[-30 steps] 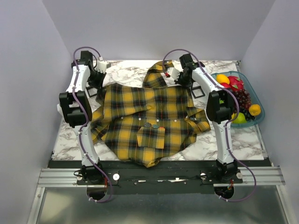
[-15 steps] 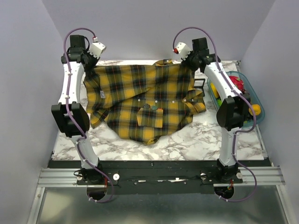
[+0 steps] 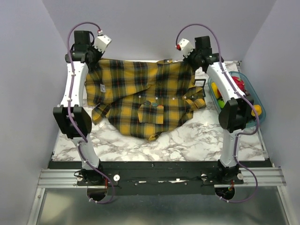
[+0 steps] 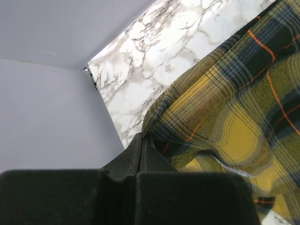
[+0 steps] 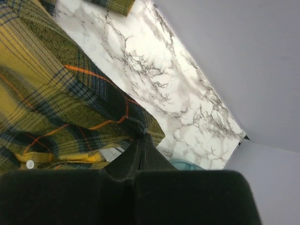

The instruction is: Remove the brooch from the garment

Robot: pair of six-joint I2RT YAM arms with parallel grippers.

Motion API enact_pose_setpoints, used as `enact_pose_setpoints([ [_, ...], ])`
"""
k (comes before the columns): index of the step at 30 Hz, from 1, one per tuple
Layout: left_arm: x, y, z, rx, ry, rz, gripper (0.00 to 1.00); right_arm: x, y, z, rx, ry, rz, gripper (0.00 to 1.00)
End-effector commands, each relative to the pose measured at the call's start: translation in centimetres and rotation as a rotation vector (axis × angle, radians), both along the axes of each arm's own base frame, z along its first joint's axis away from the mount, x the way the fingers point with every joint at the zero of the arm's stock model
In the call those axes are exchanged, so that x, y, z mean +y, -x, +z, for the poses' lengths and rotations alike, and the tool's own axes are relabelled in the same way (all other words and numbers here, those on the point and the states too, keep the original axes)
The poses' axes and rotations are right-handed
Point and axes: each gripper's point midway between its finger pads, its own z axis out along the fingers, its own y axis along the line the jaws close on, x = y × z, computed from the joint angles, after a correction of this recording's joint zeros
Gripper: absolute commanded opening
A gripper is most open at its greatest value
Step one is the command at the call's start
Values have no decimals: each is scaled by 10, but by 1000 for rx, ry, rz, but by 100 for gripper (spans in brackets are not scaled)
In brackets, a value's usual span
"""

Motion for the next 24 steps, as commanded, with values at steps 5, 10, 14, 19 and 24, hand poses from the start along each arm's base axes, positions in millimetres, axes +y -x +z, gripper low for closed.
enact_pose_setpoints([
  [5, -6, 106, 218, -565, 89, 49, 0, -22, 85, 224, -437, -220, -59, 0],
  [10, -6, 150, 248, -645, 59, 41, 0, -33, 135, 262, -523, -258, -52, 0],
  [14, 0, 191, 264, -723, -6, 55, 0, -44, 173, 288, -588, -290, -63, 0],
  [19, 3, 227, 286, -819, -32, 67, 0, -64, 236, 332, -715, -366, -95, 0],
  [24, -3, 266, 314, -904, -28, 46, 0, -57, 301, 354, -734, -479, 1, 1],
])
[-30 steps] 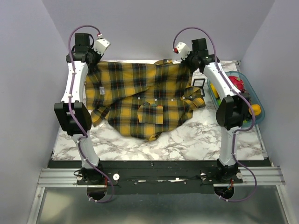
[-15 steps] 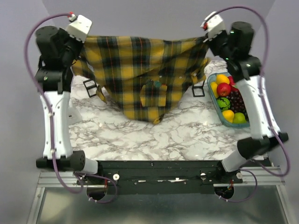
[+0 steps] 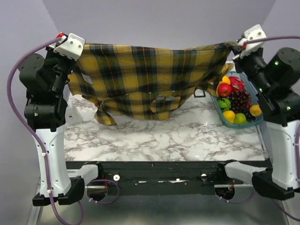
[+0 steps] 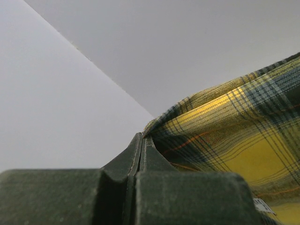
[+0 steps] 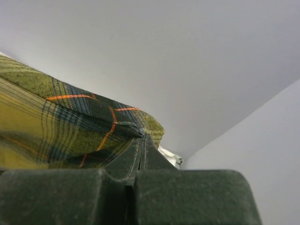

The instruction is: Remove the brooch from the garment

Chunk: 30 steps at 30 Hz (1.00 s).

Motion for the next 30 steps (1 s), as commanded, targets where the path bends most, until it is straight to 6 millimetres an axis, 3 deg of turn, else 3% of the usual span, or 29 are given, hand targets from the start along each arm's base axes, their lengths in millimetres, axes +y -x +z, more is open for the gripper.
enact_pose_setpoints([
  [1, 7, 53, 51, -156, -31, 45, 0, -8, 73, 38, -79, -112, 55, 1],
  [2, 7, 61, 55, -168, -37, 48, 0, -9, 82, 40, -74, -127, 57, 0],
  [3, 7, 66, 55, -161, -42, 54, 0, -13, 99, 55, -102, -153, 63, 0],
  [5, 9, 80, 60, -177, -69, 64, 0, -14, 117, 46, -46, -153, 76, 1],
  [8, 8, 88, 50, -166, -93, 62, 0, -9, 138, 28, 2, -145, 130, 0],
  [11, 4, 91, 46, -152, -76, 40, 0, 2, 144, 7, 65, -145, 192, 0],
  [15, 7, 77, 16, -74, -80, 49, 0, 16, 143, -31, 156, -100, 264, 1],
  [16, 6, 71, 5, -45, -82, 42, 0, 18, 140, -39, 173, -96, 269, 0],
  [17, 5, 58, -18, 16, -82, 32, 0, 20, 129, -58, 226, -95, 264, 1],
  [19, 3, 42, -43, 74, -77, 12, 0, 21, 117, -72, 250, -91, 249, 0],
  [20, 3, 28, -75, 148, -77, 6, 0, 22, 107, -97, 310, -82, 238, 0],
  [22, 4, 9, -107, 218, -75, 6, 0, 22, 92, -120, 353, -68, 211, 0],
  [23, 4, -1, -140, 291, -71, 3, 0, 22, 85, -136, 389, -56, 200, 0],
  [24, 5, -13, -158, 327, -69, 3, 0, 20, 75, -167, 459, -33, 175, 0],
  [25, 4, -19, -174, 359, -69, -4, 0, 20, 68, -179, 475, -22, 167, 0],
  [26, 4, -26, -204, 423, -63, -11, 0, 21, 60, -195, 511, -7, 163, 0],
  [27, 3, -37, -221, 450, -59, -18, 0, 20, 55, -226, 574, 26, 156, 0],
  [30, 0, -63, -267, 526, -38, -41, 0, 15, 30, -270, 635, 63, 95, 0],
])
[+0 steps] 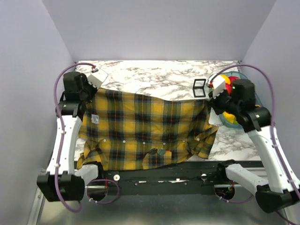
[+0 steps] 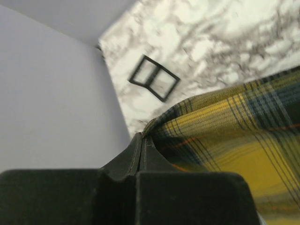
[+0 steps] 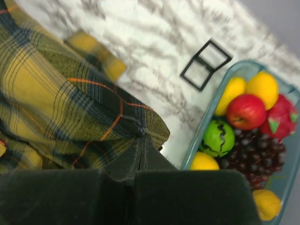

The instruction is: Remove the brooch from the garment

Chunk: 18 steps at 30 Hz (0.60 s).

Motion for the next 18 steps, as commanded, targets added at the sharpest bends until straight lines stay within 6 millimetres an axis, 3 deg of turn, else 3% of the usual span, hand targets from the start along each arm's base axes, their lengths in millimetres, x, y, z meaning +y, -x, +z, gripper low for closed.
enact_pose_setpoints([
  [1, -1, -36, -34, 5, 21, -6, 0, -12, -41, -53, 15, 94, -83, 0],
  [3, 2, -55, -61, 68, 19, 10, 0, -15, -58, -76, 52, 122, -115, 0],
  [5, 7, -71, -67, 88, 9, 36, 0, -20, -76, -81, 31, 141, -167, 0],
  [6, 12, -81, -85, 140, 8, 66, 0, -21, -82, -81, 24, 150, -179, 0],
  [7, 15, -87, -91, 157, 6, 86, 0, -23, -94, -89, 36, 172, -200, 0],
  [8, 17, -96, -85, 147, 5, 99, 0, -23, -102, -87, 30, 176, -207, 0],
  [9, 18, -102, -103, 199, 8, 107, 0, -23, -108, -91, 39, 184, -215, 0],
  [11, 18, -112, -108, 225, 14, 111, 0, -21, -125, -115, 95, 211, -223, 0],
  [13, 23, -113, -134, 309, 12, 147, 0, -19, -142, -125, 105, 224, -234, 0],
  [14, 22, -118, -133, 317, 18, 147, 0, -18, -149, -147, 154, 248, -231, 0],
  [16, 27, -118, -153, 379, 19, 188, 0, -21, -164, -154, 167, 280, -250, 0],
  [17, 27, -120, -155, 382, 38, 214, 6, -21, -168, -176, 219, 310, -247, 0],
  [18, 27, -120, -160, 398, 47, 227, 35, -22, -172, -179, 232, 329, -244, 0],
])
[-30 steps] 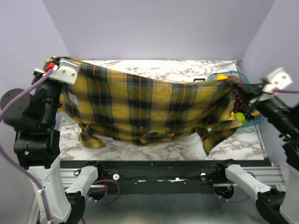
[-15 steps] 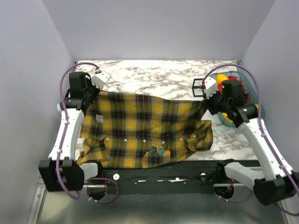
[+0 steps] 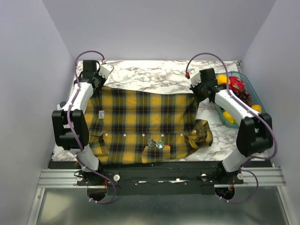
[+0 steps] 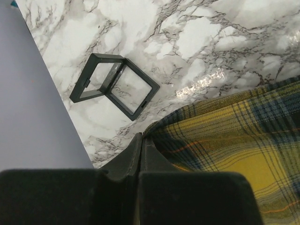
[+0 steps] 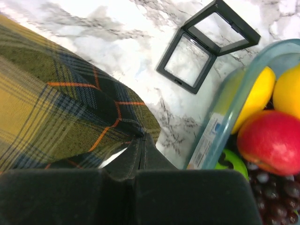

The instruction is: Remove the brooch from the garment

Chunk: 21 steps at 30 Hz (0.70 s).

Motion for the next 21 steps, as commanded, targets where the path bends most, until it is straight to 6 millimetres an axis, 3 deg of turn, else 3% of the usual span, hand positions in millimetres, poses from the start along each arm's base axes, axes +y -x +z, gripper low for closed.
enact_pose_setpoints([
  [1, 15, -3, -6, 38, -2, 134, 42, -12, -32, -13, 30, 108, -38, 1],
  [3, 7, -2, 6, 31, 43, 143, 49, -10, -39, -9, 54, 110, -45, 25],
  [5, -7, -3, 28, 1, 87, 122, 50, -4, -40, 18, 30, 75, -24, 49],
  [6, -13, 3, 45, -27, 111, 121, 54, 0, -36, 39, -5, 49, 3, 54],
  [7, -16, 6, 55, -50, 118, 118, 55, 14, -29, 48, -4, -11, 70, 57],
  [8, -41, 12, 58, -49, 145, 53, 57, 20, -19, 52, -6, -40, 115, 60],
  [9, -58, 22, 74, -77, 181, 1, 59, 27, -10, 54, -10, -56, 185, 61],
  [10, -71, 31, 76, -73, 212, -39, 60, 46, 10, 70, -29, -139, 300, 62],
  [11, -84, 43, 68, -38, 241, -72, 61, 53, 30, 56, 16, -165, 374, 62],
  [12, -112, 61, 70, -12, 309, -151, 62, 60, 44, 54, 13, -168, 479, 62],
  [13, -125, 72, 66, 22, 370, -151, 62, 75, 67, 64, 2, -238, 592, 62],
  [14, -136, 89, 46, 92, 422, -141, 63, 85, 83, 60, 6, -252, 667, 63],
  [16, -159, 113, 31, 187, 563, -150, 63, 98, 110, 39, 4, -233, 793, 63],
  [17, -165, 131, 9, 278, 624, -102, 63, 114, 129, 41, -25, -209, 885, 63],
  [18, -168, 140, 2, 311, 646, -103, 62, 122, 137, 35, -53, -169, 960, 63],
  [19, -169, 147, -6, 345, 654, -101, 62, 125, 146, 15, -57, -128, 990, 63],
  [21, -167, 160, -26, 427, 635, -92, 60, 146, 169, 4, -106, -78, 1127, 63],
])
